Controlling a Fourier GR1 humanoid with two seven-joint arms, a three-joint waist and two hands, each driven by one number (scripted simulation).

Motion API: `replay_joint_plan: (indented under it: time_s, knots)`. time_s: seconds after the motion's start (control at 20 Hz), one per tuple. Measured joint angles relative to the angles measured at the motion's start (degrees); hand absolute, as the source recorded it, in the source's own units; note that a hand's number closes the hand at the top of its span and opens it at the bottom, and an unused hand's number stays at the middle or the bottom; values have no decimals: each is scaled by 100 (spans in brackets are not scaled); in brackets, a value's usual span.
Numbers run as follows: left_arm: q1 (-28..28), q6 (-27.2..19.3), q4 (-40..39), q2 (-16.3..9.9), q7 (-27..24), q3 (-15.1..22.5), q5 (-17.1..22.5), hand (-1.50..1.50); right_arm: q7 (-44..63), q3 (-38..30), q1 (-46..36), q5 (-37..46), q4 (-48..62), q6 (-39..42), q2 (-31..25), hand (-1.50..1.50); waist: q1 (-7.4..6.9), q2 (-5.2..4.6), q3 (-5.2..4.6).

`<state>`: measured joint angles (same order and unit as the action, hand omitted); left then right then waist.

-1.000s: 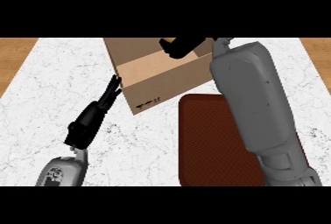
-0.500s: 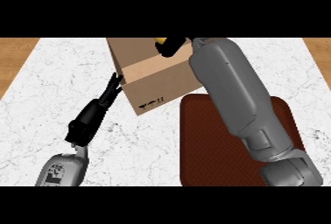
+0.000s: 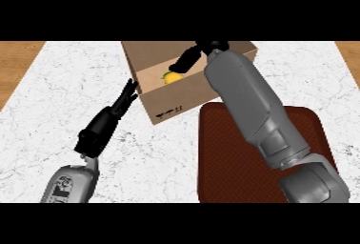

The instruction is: Pick the lemon from the tray and place it in the cardboard box

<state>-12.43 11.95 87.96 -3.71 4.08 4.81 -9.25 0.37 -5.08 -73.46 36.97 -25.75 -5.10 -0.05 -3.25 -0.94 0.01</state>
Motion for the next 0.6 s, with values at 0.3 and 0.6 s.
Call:
replay_joint_plan:
  time_s: [0.3, 0.6]
  knots:
    - [33, 44, 70, 6, 28, 14, 31, 0, -811, -549, 124, -796, 314, -384, 4, -150, -40, -20, 1]
    - [-70, -58, -39, 64, 26, 6, -48, 0, -1444, -1548, 205, -1851, 240, -399, -125, -150, 39, -31, 6]
